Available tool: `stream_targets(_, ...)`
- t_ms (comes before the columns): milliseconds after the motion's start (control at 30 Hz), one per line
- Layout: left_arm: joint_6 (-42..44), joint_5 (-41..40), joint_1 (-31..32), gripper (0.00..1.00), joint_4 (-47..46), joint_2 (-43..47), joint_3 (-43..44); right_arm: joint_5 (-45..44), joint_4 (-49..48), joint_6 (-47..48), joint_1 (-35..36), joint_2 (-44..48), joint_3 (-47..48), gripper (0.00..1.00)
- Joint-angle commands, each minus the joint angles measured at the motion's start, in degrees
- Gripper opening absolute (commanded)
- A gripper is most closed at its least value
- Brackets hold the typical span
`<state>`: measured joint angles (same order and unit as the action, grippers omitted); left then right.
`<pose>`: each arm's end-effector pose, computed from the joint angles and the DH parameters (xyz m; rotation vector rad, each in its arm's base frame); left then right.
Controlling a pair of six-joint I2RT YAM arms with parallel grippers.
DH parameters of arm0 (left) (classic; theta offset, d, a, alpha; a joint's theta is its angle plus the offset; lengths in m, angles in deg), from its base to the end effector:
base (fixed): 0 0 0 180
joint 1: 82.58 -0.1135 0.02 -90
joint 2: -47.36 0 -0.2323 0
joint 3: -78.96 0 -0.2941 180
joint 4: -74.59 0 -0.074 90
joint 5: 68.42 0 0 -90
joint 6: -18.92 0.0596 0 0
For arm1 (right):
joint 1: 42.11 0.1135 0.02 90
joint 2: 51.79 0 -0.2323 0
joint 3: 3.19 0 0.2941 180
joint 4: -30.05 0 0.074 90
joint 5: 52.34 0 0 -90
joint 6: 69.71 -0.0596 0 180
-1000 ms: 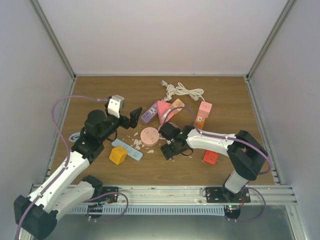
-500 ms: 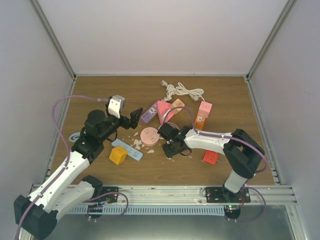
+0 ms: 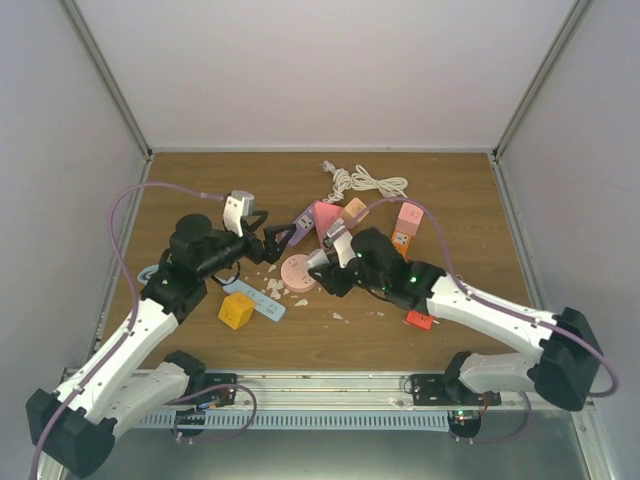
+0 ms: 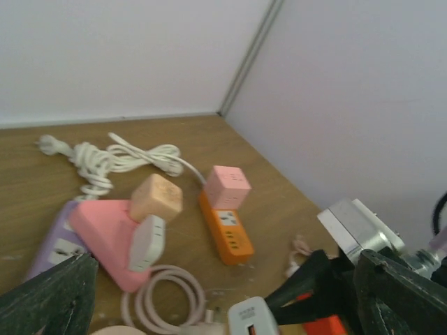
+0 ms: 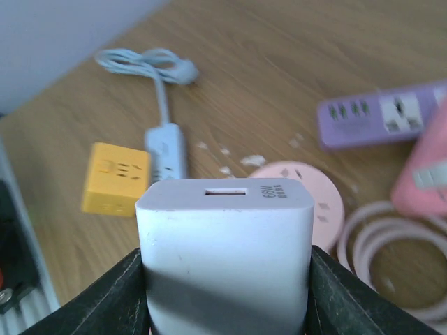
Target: Insert the plug
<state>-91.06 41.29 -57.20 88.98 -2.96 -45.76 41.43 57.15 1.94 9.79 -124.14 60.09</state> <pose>0.2561 -0.1438 0.2964 0.3473 1.7741 -0.8712 0.2115 0.2761 0.2097 -0.7021 2.1958 0.7353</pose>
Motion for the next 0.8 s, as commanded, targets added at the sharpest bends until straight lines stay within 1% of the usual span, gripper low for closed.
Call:
stream_targets(0,-6.4,10.3,-0.4,0.99,6.2,-0.3,5.6,13.2,-17.4,11.9,-1.4,5.4,-5.2,0.5)
stream_targets(100,-10.1,16.3,-0.9,0.99,11.3,-0.2,8.0,23.5,-22.6,17.7,-4.2,7.0,-6.3,0.49)
stream_targets(167,-13.2,20.8,-1.2,0.99,13.0,-0.1,8.4,33.5,-24.5,21.3,-6.5,6.6,-6.2,0.49)
stream_targets(200,-14.3,22.4,-1.2,0.99,13.5,0.2,8.2,37.0,-24.7,22.9,-7.5,6.0,-5.7,0.49)
stream_targets(300,-17.7,23.8,-1.3,0.99,14.9,1.6,6.7,46.6,-21.3,28.5,-9.5,3.8,-2.4,0.49)
stream_targets(333,-18.9,24.1,-1.3,0.99,15.0,2.0,6.3,48.3,-19.6,30.5,-9.5,3.1,-1.3,0.49)
stream_targets(433,-20.5,26.8,-1.4,0.99,15.5,1.8,6.0,50.0,-16.1,35.7,-9.6,1.7,1.2,0.49)
stream_targets(533,-19.9,28.4,-1.5,0.96,17.4,0.2,7.4,47.7,-15.7,37.3,-9.7,-0.1,2.7,0.49)
stream_targets(567,-19.5,28.3,-1.5,0.94,18.8,-0.7,8.2,46.8,-13.9,38.2,-9.6,-1.2,3.6,0.5)
stream_targets(767,-14.6,25.7,-1.7,0.79,27.6,-6.9,11.7,41.4,-9.2,40.5,-9.4,-7.7,7.3,0.5)
